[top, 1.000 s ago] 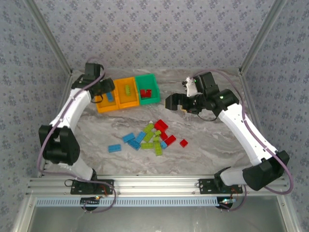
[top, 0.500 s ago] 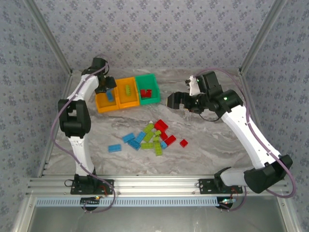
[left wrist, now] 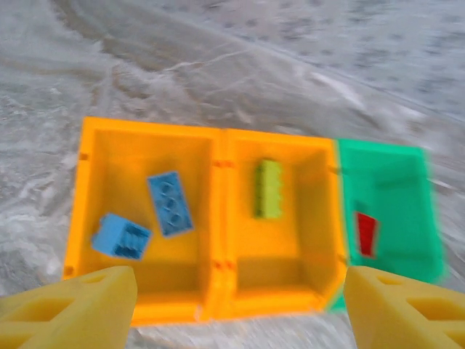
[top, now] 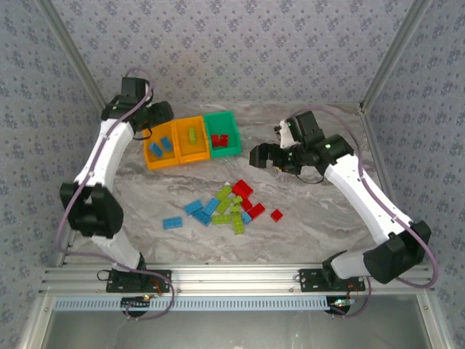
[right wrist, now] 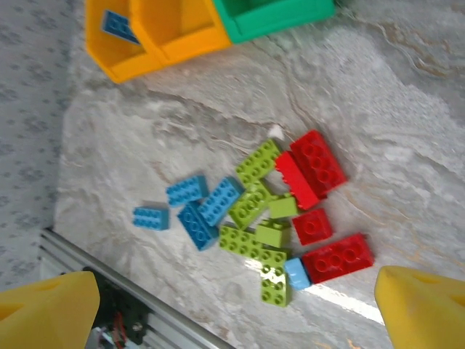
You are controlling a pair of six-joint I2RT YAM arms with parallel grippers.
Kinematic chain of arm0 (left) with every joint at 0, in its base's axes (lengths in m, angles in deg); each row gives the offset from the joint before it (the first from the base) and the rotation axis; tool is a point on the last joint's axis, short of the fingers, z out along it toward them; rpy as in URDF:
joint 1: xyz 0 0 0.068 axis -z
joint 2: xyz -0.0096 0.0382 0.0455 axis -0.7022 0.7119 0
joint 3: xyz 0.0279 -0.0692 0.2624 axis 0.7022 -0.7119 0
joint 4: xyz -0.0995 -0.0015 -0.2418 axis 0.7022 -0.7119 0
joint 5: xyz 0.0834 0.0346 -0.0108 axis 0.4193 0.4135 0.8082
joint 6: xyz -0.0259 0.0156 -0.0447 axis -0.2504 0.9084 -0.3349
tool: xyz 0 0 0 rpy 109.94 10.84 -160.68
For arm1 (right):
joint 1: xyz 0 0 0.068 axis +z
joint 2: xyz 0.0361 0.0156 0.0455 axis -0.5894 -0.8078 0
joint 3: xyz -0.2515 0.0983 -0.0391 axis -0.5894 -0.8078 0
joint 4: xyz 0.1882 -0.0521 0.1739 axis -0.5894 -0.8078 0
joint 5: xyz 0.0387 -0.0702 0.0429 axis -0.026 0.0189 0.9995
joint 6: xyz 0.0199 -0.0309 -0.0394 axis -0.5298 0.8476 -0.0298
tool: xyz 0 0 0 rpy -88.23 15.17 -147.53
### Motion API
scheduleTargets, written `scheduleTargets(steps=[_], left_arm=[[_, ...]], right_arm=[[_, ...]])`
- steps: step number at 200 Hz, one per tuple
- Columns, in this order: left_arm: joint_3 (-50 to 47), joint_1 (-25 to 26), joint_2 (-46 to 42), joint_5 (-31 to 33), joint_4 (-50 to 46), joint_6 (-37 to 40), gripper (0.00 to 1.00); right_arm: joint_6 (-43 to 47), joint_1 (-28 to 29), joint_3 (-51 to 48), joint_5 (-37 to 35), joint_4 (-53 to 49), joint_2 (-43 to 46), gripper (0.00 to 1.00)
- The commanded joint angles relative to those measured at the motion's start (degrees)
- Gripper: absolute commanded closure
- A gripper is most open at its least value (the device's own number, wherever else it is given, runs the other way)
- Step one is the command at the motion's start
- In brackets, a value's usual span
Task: Sort the legos into containers by color
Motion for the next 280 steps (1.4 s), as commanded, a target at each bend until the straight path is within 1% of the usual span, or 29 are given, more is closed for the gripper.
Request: scheduleTargets(steps=[1,20,53,63,74,107,119,147,198,245,258,280], left_arm=[[-4.2,4.6,-9.6,-8.8,0.7,7.4,0.24],[-9.5,8.8,-16.9,-13.2,-0.2,15.7,0.22],[-20.3,15.9,-28.5,-19.9,-1.6,30.1,0.15],[-23.0,17.9,-31.2,-20.2,-2.3,34.0,0.13],[-25.1,19.2,-33.2,-20.1,-3.0,35.9,0.11],[-27.2,20.8,-33.6,-21.0,-3.7,34.6,0.06],[-27.5,21.5,-33.0,-20.8,-3.2,34.0,0.04],[-28.4,22.7,-32.3,-19.9,-1.3,32.9,0.02],[-28.9,23.1,-31.0,-18.5,-0.5,33.0,0.01],[-30.2,23.1,-30.6,-18.0,0.7,33.2,0.01],[-30.2,23.2,-30.5,-17.9,0.7,33.1,0.01],[-30.4,23.2,-30.6,-17.3,0.7,32.6,0.01]], right_arm=[[3.8,2.4,-1.6,-4.8,-2.4,-3.7,0.00],[5.3,4.5,-2.0,-5.9,-2.3,-8.1,0.02],[6.7,8.4,-0.9,-9.5,-0.3,-16.4,0.12],[6.4,8.9,-0.6,-10.9,0.9,-18.7,0.16],[5.7,8.8,-0.2,-12.2,2.0,-21.0,0.22],[4.5,7.8,0.1,-13.1,7.0,-27.6,0.42],[4.3,7.3,1.4,-12.9,7.3,-30.1,0.46],[3.8,6.5,3.5,-10.3,8.1,-34.2,0.50],[4.0,6.9,2.3,-9.4,8.7,-38.5,0.51],[2.4,5.6,-0.1,-8.7,9.8,-37.3,0.73],[2.5,5.3,0.4,-9.0,9.0,-36.5,0.75],[2.9,4.8,1.5,-9.7,8.0,-33.7,0.76]])
